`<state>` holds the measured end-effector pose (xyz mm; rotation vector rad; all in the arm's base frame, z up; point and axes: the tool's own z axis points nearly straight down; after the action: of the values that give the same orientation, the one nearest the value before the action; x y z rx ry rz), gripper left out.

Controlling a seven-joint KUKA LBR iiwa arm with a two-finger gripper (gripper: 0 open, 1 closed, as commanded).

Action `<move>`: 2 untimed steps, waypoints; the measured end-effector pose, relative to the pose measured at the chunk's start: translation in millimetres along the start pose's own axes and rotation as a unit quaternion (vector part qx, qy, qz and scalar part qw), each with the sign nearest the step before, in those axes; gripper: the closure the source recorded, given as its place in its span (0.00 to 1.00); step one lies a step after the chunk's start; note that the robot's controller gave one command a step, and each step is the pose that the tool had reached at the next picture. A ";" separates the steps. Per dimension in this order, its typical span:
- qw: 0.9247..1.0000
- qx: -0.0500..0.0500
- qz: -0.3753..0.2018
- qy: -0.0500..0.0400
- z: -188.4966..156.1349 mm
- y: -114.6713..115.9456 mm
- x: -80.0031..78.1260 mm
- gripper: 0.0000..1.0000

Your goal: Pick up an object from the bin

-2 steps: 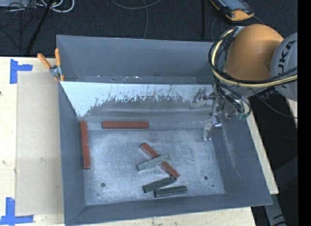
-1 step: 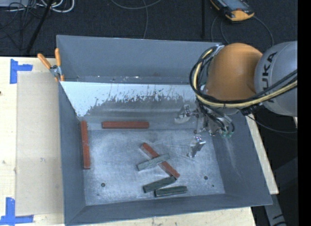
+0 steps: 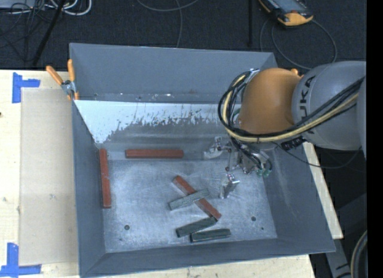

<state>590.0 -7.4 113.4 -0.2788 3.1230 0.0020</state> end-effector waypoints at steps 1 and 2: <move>0.999 0.000 0.036 0.004 32.4 9.5 85.1 1.00; 0.999 0.001 0.036 0.000 30.8 9.4 82.8 0.00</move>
Offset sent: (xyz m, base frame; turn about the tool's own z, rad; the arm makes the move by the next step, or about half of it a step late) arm 0.0000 0.0000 0.0000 0.0000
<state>507.0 -12.7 82.1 -0.1662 3.1308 0.0002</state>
